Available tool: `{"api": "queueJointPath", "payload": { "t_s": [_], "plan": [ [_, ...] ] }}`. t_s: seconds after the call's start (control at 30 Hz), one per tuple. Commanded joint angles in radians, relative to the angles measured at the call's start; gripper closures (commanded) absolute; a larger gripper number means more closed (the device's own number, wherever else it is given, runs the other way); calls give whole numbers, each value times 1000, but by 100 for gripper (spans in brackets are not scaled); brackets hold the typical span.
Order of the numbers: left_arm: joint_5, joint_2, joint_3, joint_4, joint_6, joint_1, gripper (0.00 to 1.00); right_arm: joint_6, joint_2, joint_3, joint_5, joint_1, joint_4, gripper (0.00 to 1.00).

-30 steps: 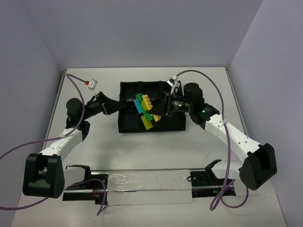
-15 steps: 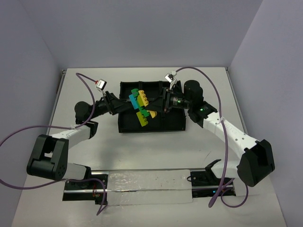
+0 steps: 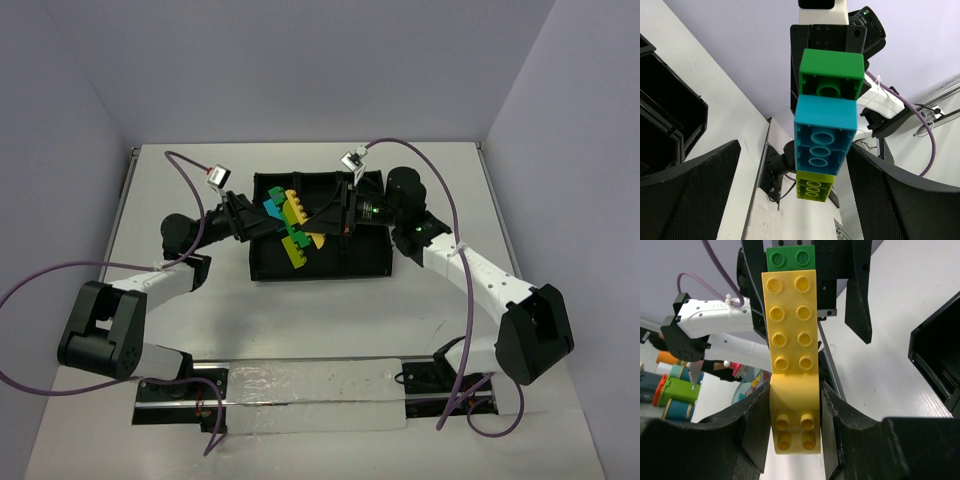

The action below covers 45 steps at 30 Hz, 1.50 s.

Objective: Sort the legos into containers by color

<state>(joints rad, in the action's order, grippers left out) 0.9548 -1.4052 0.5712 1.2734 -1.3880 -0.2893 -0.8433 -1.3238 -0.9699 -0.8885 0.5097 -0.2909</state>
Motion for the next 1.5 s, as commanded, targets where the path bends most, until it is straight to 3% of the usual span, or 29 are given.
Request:
{"api": "queueJointPath", "payload": {
  "t_s": [0.0,0.5,0.83,1.0,1.1,1.17,1.23,1.3,1.47],
  "plan": [
    [-10,-7,49,215,-32,-8,9,-17,-7,-18,-49,-2,-88,75],
    [-10,-4,85,274,-92,-30,16,-7,-56,-12,-46,12,-85,75],
    [-16,-18,85,316,-122,-40,36,1,-62,-8,-45,20,-88,75],
    [-27,-12,78,319,-126,-40,67,-23,-72,8,-64,20,-136,75],
    [-31,-12,75,325,-132,-42,76,-23,-74,16,-72,20,-151,75],
    [-29,-17,76,330,-137,-44,90,-25,-78,19,-75,21,-155,74],
    [-27,-21,79,337,-141,-44,99,-29,-80,20,-81,20,-167,72],
    [-28,-24,78,340,-144,-45,100,-33,-81,18,-85,20,-172,68],
    [-31,-26,74,343,-141,-45,100,-38,-88,16,-92,20,-172,42]
  ]
}}
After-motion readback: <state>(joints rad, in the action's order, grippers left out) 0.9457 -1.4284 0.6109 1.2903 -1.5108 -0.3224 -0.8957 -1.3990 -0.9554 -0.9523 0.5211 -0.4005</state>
